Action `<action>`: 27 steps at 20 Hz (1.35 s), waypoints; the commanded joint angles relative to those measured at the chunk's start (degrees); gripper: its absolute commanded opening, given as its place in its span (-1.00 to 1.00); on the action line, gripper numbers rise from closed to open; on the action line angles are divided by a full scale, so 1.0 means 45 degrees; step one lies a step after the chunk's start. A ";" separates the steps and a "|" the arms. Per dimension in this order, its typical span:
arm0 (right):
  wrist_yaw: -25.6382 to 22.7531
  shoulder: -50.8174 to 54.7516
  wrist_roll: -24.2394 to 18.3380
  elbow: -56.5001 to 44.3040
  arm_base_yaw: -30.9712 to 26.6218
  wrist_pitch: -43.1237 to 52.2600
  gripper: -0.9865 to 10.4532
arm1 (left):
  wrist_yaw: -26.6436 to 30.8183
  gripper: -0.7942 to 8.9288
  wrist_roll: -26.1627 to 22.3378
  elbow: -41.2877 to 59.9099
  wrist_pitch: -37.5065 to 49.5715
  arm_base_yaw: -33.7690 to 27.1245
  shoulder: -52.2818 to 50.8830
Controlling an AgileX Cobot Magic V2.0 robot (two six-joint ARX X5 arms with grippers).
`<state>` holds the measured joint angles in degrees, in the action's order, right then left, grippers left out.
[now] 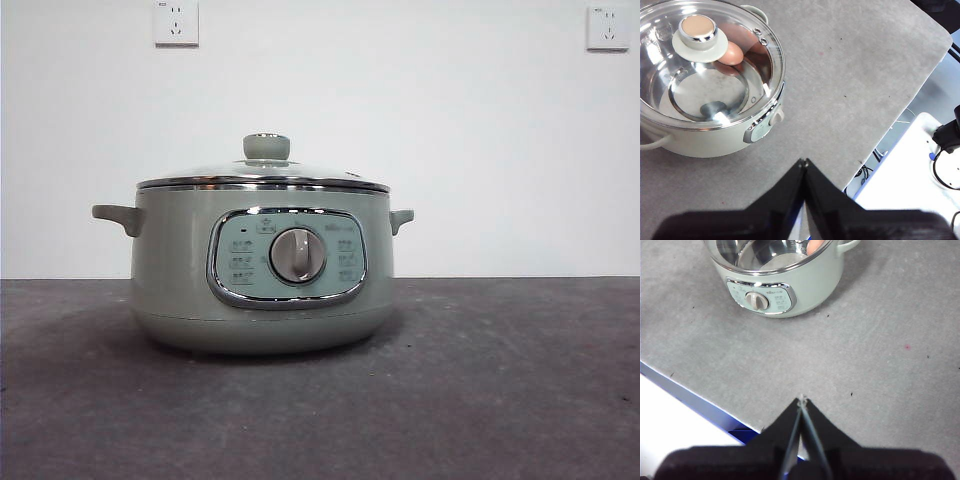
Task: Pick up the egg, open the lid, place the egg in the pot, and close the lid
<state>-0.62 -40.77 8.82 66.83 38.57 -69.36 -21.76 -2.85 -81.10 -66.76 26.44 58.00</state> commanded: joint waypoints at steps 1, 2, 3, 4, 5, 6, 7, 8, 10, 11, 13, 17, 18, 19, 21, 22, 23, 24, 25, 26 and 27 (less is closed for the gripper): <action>-0.0024 0.0005 0.0136 -0.0126 0.0005 0.0083 -0.82 | -0.0034 -0.84 -0.0165 -0.0019 0.0087 0.0015 -0.0107; -0.0024 0.0005 0.0136 -0.0126 0.0005 0.0083 -0.82 | 0.0073 -0.84 -0.0199 -0.0019 0.0107 -0.0058 -0.0223; -0.0024 0.0005 0.0136 -0.0126 0.0005 0.0083 -0.82 | 0.0214 -0.84 -0.0408 -0.0019 0.0325 -0.0180 -0.0427; -0.0024 0.0005 0.0136 -0.0126 0.0005 0.0083 -0.82 | 0.0180 -0.84 -0.1161 0.0010 0.0976 -0.0471 -0.0767; -0.0024 0.0005 0.0136 -0.0126 0.0005 0.0083 -0.82 | 0.0044 -0.84 -0.1846 0.0126 0.2166 -0.0869 -0.1219; -0.0024 0.0005 0.0136 -0.0126 0.0005 0.0083 -0.82 | -0.0287 -0.84 -0.2288 0.0471 0.3837 -0.1452 -0.1817; -0.0024 0.0005 0.0136 -0.0126 0.0005 0.0083 -0.82 | -0.0733 -0.84 -0.2399 0.0933 0.5251 -0.2040 -0.2380; -0.0024 0.0005 0.0136 -0.0126 0.0005 0.0083 -0.82 | -0.1253 -0.84 -0.2365 0.1588 0.6635 -0.2764 -0.3036; -0.0024 0.0005 0.0136 -0.0126 0.0005 0.0083 -0.82 | -0.1491 -0.84 -0.2283 0.3293 0.8582 -0.4235 -0.4420; -0.0024 0.0005 0.0136 -0.0126 0.0005 0.0083 -0.82 | -0.1384 -0.84 -0.2395 0.4182 0.9020 -0.4809 -0.5047; -0.0024 0.0005 0.0136 -0.0126 0.0005 0.0083 -0.82 | -0.0758 -0.84 -0.2686 0.6144 0.9418 -0.5586 -0.6193; -0.0024 0.0005 0.0136 -0.0126 0.0005 0.0083 -0.82 | -0.0544 -0.84 -0.2608 1.0569 1.0856 -0.6033 -0.8398; -0.0024 0.0005 0.0136 -0.0126 0.0005 0.0083 -0.82 | -0.0355 -0.84 -0.2433 1.1642 1.1351 -0.6033 -0.8908; -0.0024 0.0005 0.0136 -0.0126 0.0005 0.0083 -0.82 | -0.0223 -0.84 -0.2152 1.2653 1.1876 -0.6033 -0.9374; -0.0024 0.0005 0.0136 -0.0126 0.0005 0.0083 -0.82 | -0.0151 -0.84 -0.1637 1.4377 1.2779 -0.6033 -1.0282; -0.0024 0.0005 0.0136 -0.0126 0.0005 0.0083 -0.82 | -0.0141 -0.84 -0.1467 1.5067 1.3095 -0.6033 -1.0715; -0.0024 0.0005 0.0136 -0.0126 0.0005 0.0083 -0.82 | 0.0000 -0.84 -0.1355 1.5635 1.3250 -0.6037 -1.1089; -0.0024 0.0005 0.0136 -0.0126 0.0005 0.0083 -0.82 | 0.0316 -0.84 -0.1117 1.6072 1.3240 -0.6037 -1.1414; -0.0024 0.0005 0.0136 -0.0126 0.0005 0.0083 -0.82 | 0.0622 -0.84 -0.0889 1.6422 1.3197 -0.6037 -1.1686; -0.0024 0.0005 0.0136 -0.0126 0.0005 0.0083 -0.82 | 0.0937 -0.84 -0.0719 1.6708 1.3172 -0.6033 -1.1919; -0.0024 0.0005 0.0136 -0.0126 0.0005 0.0083 -0.82 | 0.1234 -0.84 -0.0617 1.6951 1.3119 -0.6037 -1.2114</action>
<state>-0.62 -40.80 8.84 66.83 38.57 -69.36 -16.38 -6.94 -5.30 -8.36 -0.56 3.64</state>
